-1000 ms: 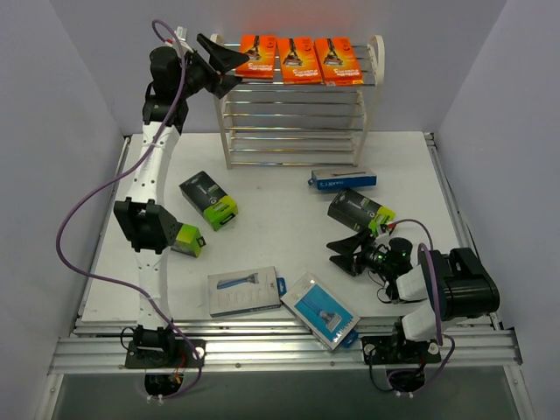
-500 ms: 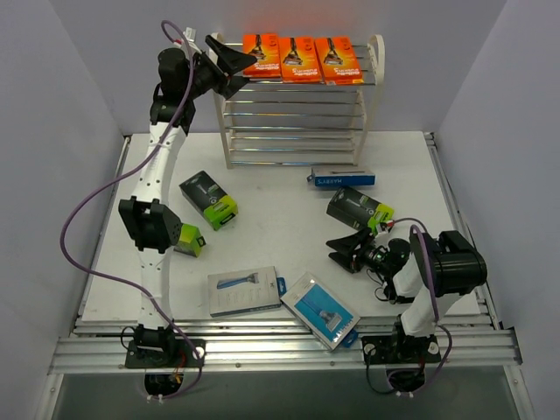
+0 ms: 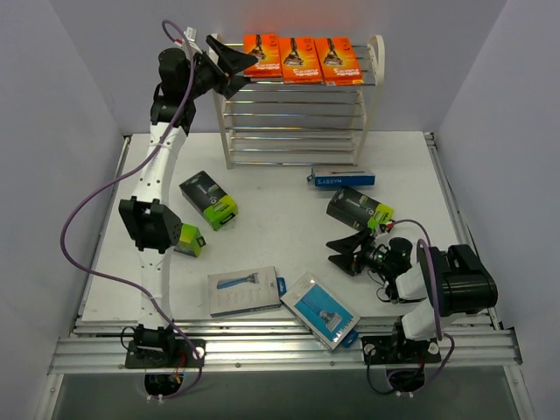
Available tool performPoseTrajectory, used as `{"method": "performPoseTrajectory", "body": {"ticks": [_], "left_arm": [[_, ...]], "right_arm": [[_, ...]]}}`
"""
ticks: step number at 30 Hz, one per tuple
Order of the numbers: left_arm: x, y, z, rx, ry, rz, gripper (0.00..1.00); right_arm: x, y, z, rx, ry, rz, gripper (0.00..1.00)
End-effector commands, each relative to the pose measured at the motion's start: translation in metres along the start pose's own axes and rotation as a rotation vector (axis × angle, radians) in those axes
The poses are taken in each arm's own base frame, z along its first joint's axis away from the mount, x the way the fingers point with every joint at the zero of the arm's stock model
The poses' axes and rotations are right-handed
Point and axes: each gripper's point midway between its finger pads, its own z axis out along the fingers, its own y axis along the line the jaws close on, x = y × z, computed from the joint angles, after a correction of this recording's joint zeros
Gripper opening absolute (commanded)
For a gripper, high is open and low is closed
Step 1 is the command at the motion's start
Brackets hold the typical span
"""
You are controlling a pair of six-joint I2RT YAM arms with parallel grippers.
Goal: Place and organize the shaving razors onto the shelf
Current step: Place the shaving razor onto shelf
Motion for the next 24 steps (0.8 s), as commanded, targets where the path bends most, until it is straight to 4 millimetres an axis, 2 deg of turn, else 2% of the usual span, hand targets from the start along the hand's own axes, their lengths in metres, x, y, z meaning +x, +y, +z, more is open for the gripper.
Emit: {"method": "performPoseTrajectory", "body": {"ticks": [1,18,19,21,22,23,24], "left_arm": [[-0.005,-0.022,-0.01,0.043,-0.003,0.049,0.94],[0.0,-0.017,-0.023,0.021,0.022,0.028,0.94],[0.001,-0.024,-0.027,0.03,0.024,0.035,0.94],[0.002,-0.022,-0.032,0.015,0.025,0.037,0.94],[0.002,-0.036,-0.04,0.029,0.023,0.054,0.94],[0.001,-0.038,-0.045,0.029,0.02,0.06,0.94],[0.003,-0.025,-0.047,0.01,0.023,0.046,0.94]], "right_arm": [[-0.006,0.073,-0.01,-0.286,-0.047,-0.292,0.58],[-0.014,0.075,-0.01,-0.149,-0.066,-0.398,0.61],[-0.015,0.078,-0.01,-0.153,-0.07,-0.404,0.61],[-0.015,0.078,-0.011,-0.149,-0.067,-0.409,0.61],[-0.015,0.079,-0.011,-0.149,-0.068,-0.416,0.61],[-0.016,0.081,-0.011,-0.146,-0.067,-0.417,0.61],[-0.016,0.081,-0.011,-0.144,-0.065,-0.42,0.61]]}}
